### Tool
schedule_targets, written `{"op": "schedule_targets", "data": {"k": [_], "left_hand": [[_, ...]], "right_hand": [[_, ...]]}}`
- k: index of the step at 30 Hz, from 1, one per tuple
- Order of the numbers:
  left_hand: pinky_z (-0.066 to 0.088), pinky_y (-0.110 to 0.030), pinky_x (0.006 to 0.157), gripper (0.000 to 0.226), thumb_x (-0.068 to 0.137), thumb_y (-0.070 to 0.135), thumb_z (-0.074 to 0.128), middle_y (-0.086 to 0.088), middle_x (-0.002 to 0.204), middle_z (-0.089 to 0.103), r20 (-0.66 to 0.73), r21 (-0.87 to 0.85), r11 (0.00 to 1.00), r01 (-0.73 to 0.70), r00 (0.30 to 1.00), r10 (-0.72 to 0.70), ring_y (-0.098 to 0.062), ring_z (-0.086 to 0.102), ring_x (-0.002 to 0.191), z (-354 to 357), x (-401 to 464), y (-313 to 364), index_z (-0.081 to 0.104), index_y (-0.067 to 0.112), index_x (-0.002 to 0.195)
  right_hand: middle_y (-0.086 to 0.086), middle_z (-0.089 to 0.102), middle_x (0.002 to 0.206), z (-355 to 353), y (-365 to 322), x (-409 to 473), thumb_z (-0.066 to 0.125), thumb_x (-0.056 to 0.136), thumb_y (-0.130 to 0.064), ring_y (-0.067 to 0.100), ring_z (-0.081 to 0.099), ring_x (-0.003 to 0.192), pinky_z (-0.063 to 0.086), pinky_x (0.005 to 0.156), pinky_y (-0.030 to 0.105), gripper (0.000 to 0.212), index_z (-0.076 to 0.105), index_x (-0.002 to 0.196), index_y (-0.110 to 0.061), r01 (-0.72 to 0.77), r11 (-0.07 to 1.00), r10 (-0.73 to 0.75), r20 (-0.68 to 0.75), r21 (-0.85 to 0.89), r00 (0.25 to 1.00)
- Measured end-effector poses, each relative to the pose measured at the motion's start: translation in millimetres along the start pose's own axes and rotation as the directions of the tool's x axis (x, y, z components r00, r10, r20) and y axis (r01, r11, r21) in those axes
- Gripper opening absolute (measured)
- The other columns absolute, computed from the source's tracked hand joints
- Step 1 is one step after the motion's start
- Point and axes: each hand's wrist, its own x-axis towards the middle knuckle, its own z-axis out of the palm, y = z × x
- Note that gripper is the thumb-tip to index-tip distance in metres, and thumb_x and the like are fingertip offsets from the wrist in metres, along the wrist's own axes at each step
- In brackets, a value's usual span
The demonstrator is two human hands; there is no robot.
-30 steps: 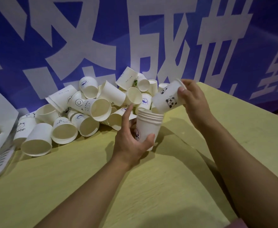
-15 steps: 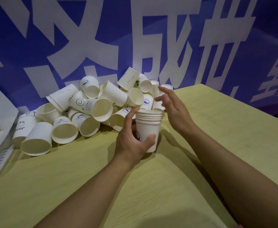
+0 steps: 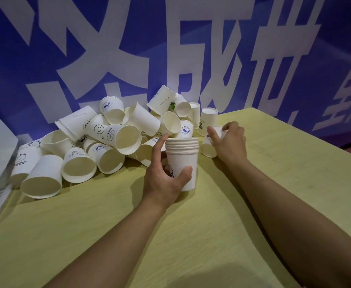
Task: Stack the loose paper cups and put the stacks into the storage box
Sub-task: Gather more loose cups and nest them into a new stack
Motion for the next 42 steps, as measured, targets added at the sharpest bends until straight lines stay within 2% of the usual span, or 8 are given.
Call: {"op": "schedule_targets", "data": {"k": [6, 15, 20, 24, 27, 31, 36, 42], "left_hand": [[0.056, -0.028, 0.083, 0.088, 0.063, 0.052, 0.072, 0.028, 0.112, 0.064, 0.009, -0.022, 1.000, 0.003, 1.000, -0.003, 0.003, 0.063, 0.101, 0, 0, 0, 0.034, 0.055, 0.142], [0.056, -0.021, 0.078, 0.094, 0.066, 0.054, 0.069, 0.008, 0.132, 0.060, 0.207, 0.094, 0.992, -0.079, 0.977, 0.058, -0.007, 0.065, 0.104, -1, -4, 6, 0.024, 0.059, 0.148], [0.061, -0.036, 0.081, 0.104, 0.069, 0.052, 0.069, 0.012, 0.122, 0.064, 0.150, 0.092, 0.992, -0.082, 0.986, 0.067, -0.008, 0.068, 0.101, -1, -5, 4, 0.007, 0.057, 0.152], [0.054, -0.014, 0.081, 0.102, 0.071, 0.050, 0.068, 0.050, 0.119, 0.051, 0.046, 0.024, 0.997, -0.071, 0.996, 0.070, 0.011, 0.060, 0.107, -3, -3, 3, 0.011, 0.049, 0.155], [0.051, -0.011, 0.079, 0.089, 0.068, 0.052, 0.068, 0.053, 0.118, 0.048, -0.002, 0.020, 0.998, -0.059, 0.998, 0.059, 0.013, 0.057, 0.109, -3, -1, 3, 0.023, 0.059, 0.144], [0.058, -0.033, 0.083, 0.085, 0.063, 0.049, 0.071, 0.030, 0.112, 0.064, -0.037, -0.025, 0.999, -0.039, 0.999, 0.038, 0.001, 0.064, 0.100, -2, 1, 0, 0.035, 0.056, 0.139], [0.054, -0.018, 0.081, 0.085, 0.063, 0.049, 0.070, 0.041, 0.108, 0.061, -0.044, -0.070, 0.997, -0.016, 0.999, 0.013, 0.005, 0.064, 0.100, -2, 5, -1, 0.030, 0.060, 0.137], [0.052, -0.014, 0.083, 0.093, 0.065, 0.049, 0.070, 0.044, 0.109, 0.059, 0.003, -0.048, 0.999, -0.016, 1.000, 0.016, 0.006, 0.063, 0.102, -1, 4, 0, 0.026, 0.052, 0.147]], "right_hand": [[0.005, 0.050, 0.137, -10, -7, -1, 0.073, 0.085, -0.044, 0.024, 0.055, 0.109, 0.055, 0.093, 0.044, 0.069, 0.040, 0.142, -0.025, -0.122, 0.977, 0.082, 0.219, 0.176, 0.972], [-0.002, 0.045, 0.141, -57, -48, -55, 0.075, 0.087, -0.028, 0.017, 0.059, 0.114, 0.059, 0.076, 0.025, 0.064, 0.041, 0.139, -0.040, 0.215, 0.647, -0.301, -0.014, 0.731, 0.954], [-0.014, 0.050, 0.139, -43, -50, -74, 0.065, 0.091, -0.041, 0.009, 0.060, 0.115, 0.058, 0.086, 0.033, 0.054, 0.043, 0.141, -0.042, 0.293, 0.717, -0.506, 0.183, 0.632, 0.843], [-0.013, 0.055, 0.141, -36, -43, -74, 0.041, 0.096, -0.050, 0.000, 0.051, 0.125, 0.043, 0.098, 0.023, 0.047, 0.054, 0.139, -0.037, 0.321, 0.759, -0.531, 0.254, 0.566, 0.809], [-0.016, 0.064, 0.128, -37, -40, -71, 0.036, 0.099, -0.048, -0.001, 0.056, 0.119, 0.045, 0.098, 0.024, 0.044, 0.064, 0.130, -0.033, 0.282, 0.776, -0.518, 0.316, 0.564, 0.795], [-0.015, 0.069, 0.117, -35, -38, -28, 0.045, 0.103, -0.040, -0.002, 0.062, 0.103, 0.052, 0.092, 0.027, 0.035, 0.070, 0.123, -0.025, 0.337, 0.840, -0.444, 0.182, 0.425, 0.877], [0.001, 0.050, 0.144, -5, -19, 56, 0.067, 0.093, -0.036, 0.024, 0.046, 0.128, 0.039, 0.106, 0.039, 0.050, 0.052, 0.140, -0.027, 0.270, 0.963, -0.270, 0.050, 0.008, 0.961], [0.004, 0.051, 0.145, 22, -12, 85, 0.074, 0.088, -0.036, 0.031, 0.051, 0.128, 0.046, 0.104, 0.045, 0.076, 0.034, 0.151, -0.025, 0.142, 0.986, -0.154, 0.150, 0.087, 0.977]]}}
